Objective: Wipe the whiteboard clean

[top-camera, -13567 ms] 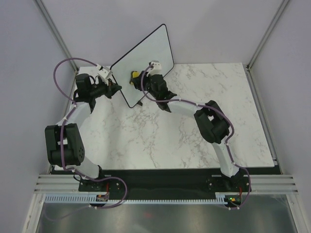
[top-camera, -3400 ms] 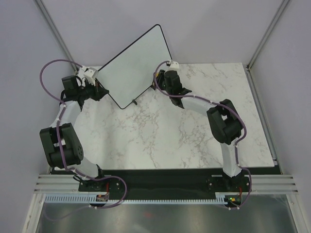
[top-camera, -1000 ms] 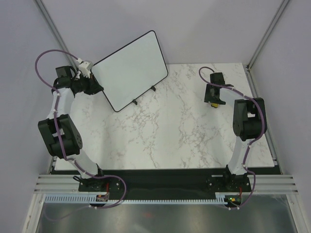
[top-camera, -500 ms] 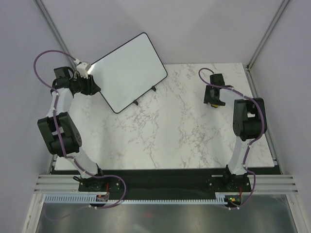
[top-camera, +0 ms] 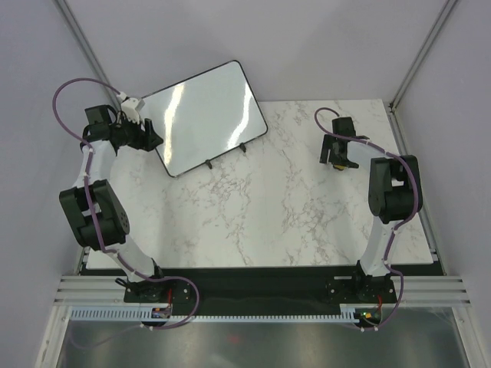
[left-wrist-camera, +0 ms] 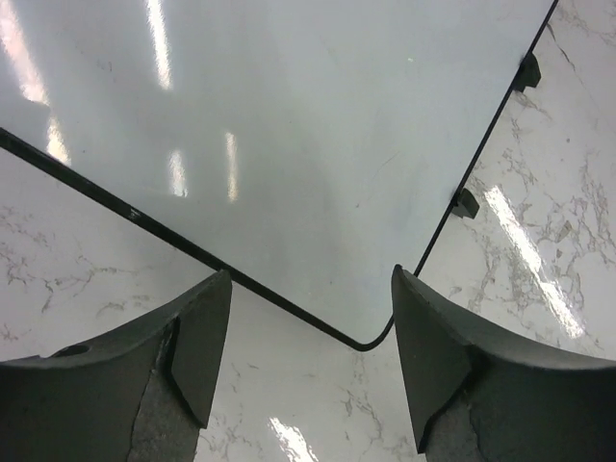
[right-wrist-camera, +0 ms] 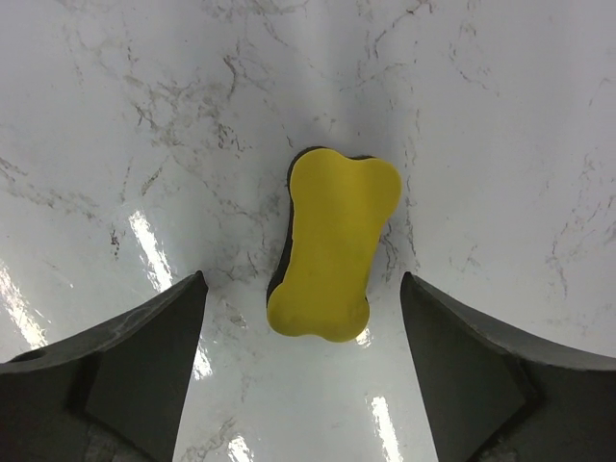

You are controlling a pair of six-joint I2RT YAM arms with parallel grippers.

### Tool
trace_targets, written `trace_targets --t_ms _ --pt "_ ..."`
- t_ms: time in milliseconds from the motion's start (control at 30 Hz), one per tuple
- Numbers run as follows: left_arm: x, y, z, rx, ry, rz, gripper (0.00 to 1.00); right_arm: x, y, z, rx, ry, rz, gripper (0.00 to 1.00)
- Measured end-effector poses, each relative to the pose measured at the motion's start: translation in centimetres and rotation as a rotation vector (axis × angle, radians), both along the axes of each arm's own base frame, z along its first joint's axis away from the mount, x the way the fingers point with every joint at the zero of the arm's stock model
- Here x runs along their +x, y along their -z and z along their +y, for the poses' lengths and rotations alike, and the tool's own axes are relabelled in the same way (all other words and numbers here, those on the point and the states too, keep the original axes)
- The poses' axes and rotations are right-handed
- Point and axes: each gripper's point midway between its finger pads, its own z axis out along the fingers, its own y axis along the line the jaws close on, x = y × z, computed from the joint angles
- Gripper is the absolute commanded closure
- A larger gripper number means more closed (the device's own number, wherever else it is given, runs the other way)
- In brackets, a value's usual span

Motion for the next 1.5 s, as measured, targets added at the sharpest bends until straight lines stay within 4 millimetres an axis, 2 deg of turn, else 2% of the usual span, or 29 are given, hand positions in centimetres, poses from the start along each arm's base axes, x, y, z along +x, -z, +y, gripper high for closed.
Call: trace_targets --t_ms 400,433,467,667,900,967,1067,1200,1367,1500 --pt "-0.5 -0.9 -0.2 0.01 0.001 -0.028 0.21 -0.4 -0.4 -0.2 -0.003 0.005 -0.008 0.02" --pt "-0.6 -1.0 -0.1 0.012 -0.002 -0.03 0.19 -0.4 -0.7 -0.2 -0.004 0.006 -0.013 0.02" --pt "-0.6 -1.3 -0.1 0.014 -0.008 -0.033 0.09 -0.4 -1.0 -0.2 -0.005 0.007 -0.019 0.02" --pt "-1.3 -2.6 1.4 0.044 -0.123 -0.037 0.01 -0.6 -4.3 0.3 0.031 -0.012 -0.114 0.02" --pt "-5.1 -1.7 3.4 0.085 -0.272 -0.005 0.01 -2.8 -11.4 0.5 0.063 -0.025 -0.335 0.02" --pt "-6.6 -0.9 3.4 0.096 -0.294 0.01 0.01 -3.9 -13.5 0.5 0.074 -0.025 -0.418 0.02" --pt "-8.9 0.5 3.0 0.104 -0.31 0.041 0.01 -5.9 -15.3 0.4 0.092 -0.017 -0.506 0.02" --pt "-11.9 2.3 2.3 0.114 -0.323 0.08 0.01 -8.4 -15.9 0.2 0.113 0.001 -0.569 0.02" --pt "-15.3 4.4 1.6 0.13 -0.344 0.106 0.01 -12.4 -14.5 -0.1 0.155 0.043 -0.639 0.02" --pt "-17.4 6.0 1.1 0.139 -0.354 0.112 0.01 -14.1 -12.9 0.2 0.199 0.056 -0.657 0.02"
